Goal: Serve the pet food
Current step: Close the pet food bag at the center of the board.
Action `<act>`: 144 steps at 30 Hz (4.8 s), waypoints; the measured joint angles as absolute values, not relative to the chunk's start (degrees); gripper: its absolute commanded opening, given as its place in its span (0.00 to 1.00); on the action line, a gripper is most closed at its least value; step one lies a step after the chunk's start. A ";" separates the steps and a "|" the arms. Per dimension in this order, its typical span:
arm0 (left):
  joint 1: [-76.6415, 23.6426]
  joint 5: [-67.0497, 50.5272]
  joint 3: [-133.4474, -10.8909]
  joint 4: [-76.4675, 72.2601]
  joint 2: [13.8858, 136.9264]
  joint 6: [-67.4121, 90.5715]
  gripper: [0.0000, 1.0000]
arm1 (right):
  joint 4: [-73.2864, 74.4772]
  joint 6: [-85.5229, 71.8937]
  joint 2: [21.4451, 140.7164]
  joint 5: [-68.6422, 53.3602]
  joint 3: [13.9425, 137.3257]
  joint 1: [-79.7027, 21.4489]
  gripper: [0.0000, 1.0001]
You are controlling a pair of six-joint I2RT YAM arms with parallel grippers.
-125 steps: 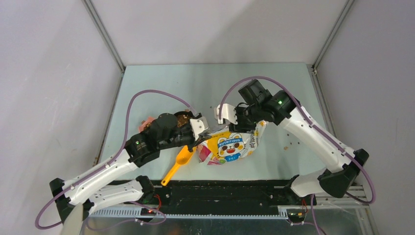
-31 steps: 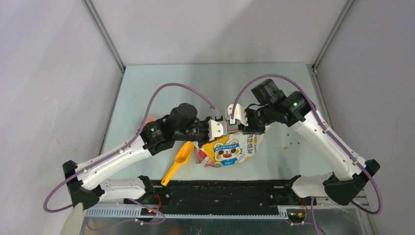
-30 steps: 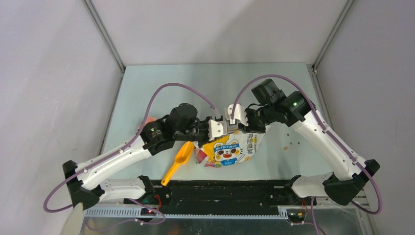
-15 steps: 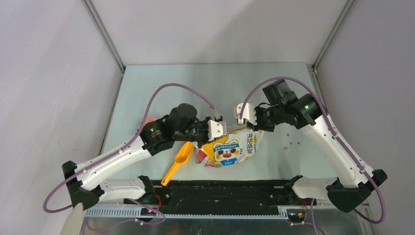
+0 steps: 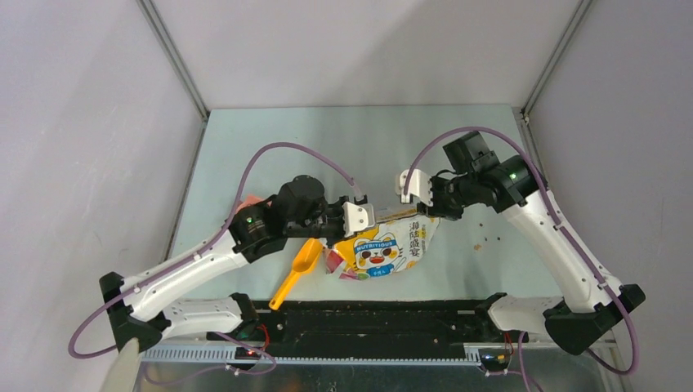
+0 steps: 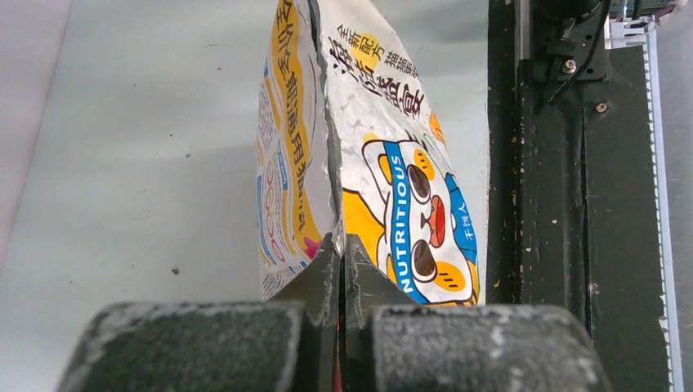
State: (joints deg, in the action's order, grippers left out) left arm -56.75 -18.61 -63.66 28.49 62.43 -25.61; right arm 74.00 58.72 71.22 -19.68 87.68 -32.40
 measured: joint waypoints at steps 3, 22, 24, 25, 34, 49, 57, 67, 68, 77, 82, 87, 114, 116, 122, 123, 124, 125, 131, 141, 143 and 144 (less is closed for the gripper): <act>-56.75 -18.33 -63.33 28.67 61.69 -25.65 0.00 | 74.24 60.18 70.24 -19.29 85.17 -31.83 0.00; -56.88 -17.76 -62.13 28.73 59.72 -26.00 0.00 | 74.94 64.10 66.32 -21.30 83.26 -25.76 0.00; -56.88 -17.74 -62.13 28.80 59.68 -26.00 0.00 | 74.89 64.31 66.32 -21.54 83.26 -25.71 0.00; -56.88 -17.74 -62.15 28.82 59.68 -26.00 0.00 | 74.91 64.31 66.32 -21.67 83.26 -25.69 0.11; -56.88 -17.80 -62.13 29.32 59.33 -26.00 0.00 | 71.07 65.45 62.46 -23.40 81.34 -25.74 0.42; -56.84 -17.69 -61.87 30.28 58.39 -26.00 0.00 | 72.18 65.47 66.04 -24.18 84.03 -31.14 0.06; -56.86 -18.00 -61.80 30.68 57.95 -25.98 0.00 | 69.38 64.07 66.06 -23.62 82.24 -36.75 0.25; -56.86 -18.17 -61.60 30.83 57.60 -25.98 0.00 | 68.20 61.87 66.61 -22.48 82.04 -39.22 0.32; -56.86 -18.20 -61.60 30.85 57.60 -26.00 0.00 | 68.23 61.32 66.57 -22.33 82.04 -39.33 0.37; -56.86 -18.35 -61.63 30.83 57.80 -26.09 0.25 | 64.71 61.76 64.03 -21.80 78.48 -43.35 0.52; -57.76 -18.37 -65.25 32.56 60.86 -26.92 0.55 | 63.37 61.76 63.68 -20.62 76.64 -44.25 0.48; -61.06 -16.19 -66.65 33.69 63.88 -27.27 0.62 | 60.58 61.69 62.30 -18.55 73.91 -44.36 0.46; -63.86 -5.56 -66.76 34.22 67.90 -27.05 0.00 | 62.78 68.77 58.39 -23.79 72.82 -33.23 0.03; -63.86 -5.91 -66.72 34.41 67.44 -27.05 0.00 | 62.89 69.23 58.48 -23.86 72.82 -33.23 0.00; -63.83 -7.29 -65.39 33.41 65.87 -27.29 0.00 | 63.09 68.34 57.82 -26.89 72.86 -31.07 0.00; -63.83 -7.86 -64.97 32.95 65.45 -27.46 0.00 | 63.81 67.83 57.87 -28.84 73.21 -29.91 0.00; -63.83 -8.27 -64.62 32.58 65.08 -27.49 0.00 | 64.62 67.48 58.11 -30.33 73.65 -29.02 0.00; -63.83 -8.80 -64.27 32.32 64.62 -27.49 0.00 | 65.39 67.09 58.37 -31.64 74.08 -28.36 0.01; -63.83 -10.11 -63.75 33.12 63.48 -27.49 0.00 | 67.96 66.63 59.00 -32.80 75.61 -30.06 0.31; -63.83 -12.91 -63.75 33.95 63.51 -27.53 0.00 | 65.58 64.64 63.61 -28.18 76.25 -40.05 0.37; -63.83 -12.86 -63.77 34.02 63.70 -27.53 0.00 | 63.77 63.33 63.92 -27.53 76.23 -41.82 0.34; -63.83 -12.88 -63.77 34.04 63.77 -27.53 0.00 | 62.72 62.61 64.07 -27.14 76.20 -42.78 0.30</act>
